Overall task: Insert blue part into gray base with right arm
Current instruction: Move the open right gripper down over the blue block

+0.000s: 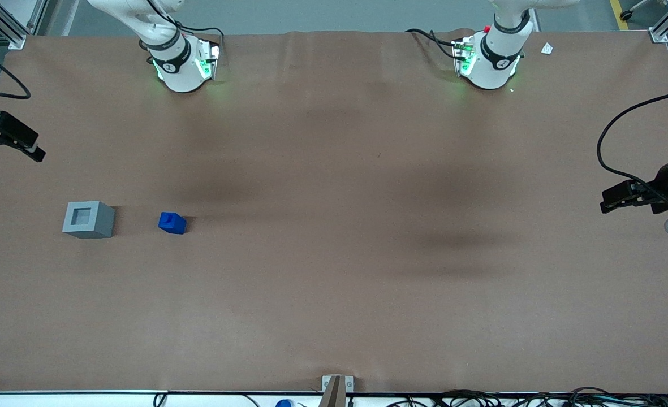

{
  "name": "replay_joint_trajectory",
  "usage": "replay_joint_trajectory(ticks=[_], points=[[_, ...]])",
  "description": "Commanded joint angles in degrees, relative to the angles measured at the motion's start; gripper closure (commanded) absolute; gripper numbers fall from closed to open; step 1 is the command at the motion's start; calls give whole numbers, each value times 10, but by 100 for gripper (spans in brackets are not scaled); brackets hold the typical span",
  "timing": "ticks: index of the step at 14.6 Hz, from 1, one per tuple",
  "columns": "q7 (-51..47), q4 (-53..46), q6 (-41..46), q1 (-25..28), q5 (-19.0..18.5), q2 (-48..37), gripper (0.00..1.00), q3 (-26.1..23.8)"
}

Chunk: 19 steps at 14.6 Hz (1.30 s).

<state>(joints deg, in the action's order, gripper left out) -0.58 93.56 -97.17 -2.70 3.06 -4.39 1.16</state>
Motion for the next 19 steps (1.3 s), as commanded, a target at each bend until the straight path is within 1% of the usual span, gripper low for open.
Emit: replay_joint_trajectory(ticks=[1,7,10,13,19], points=[[-13,-2,8,2,-5,-4,0,-1],[-11,-6,7,3,-8,-4,0,-2],[-15,9,18,28,-9,8,0,-3],[-24,22,13,40,-7,19,0,-2],[-25,79,-70,49,-3,64,0,-3]])
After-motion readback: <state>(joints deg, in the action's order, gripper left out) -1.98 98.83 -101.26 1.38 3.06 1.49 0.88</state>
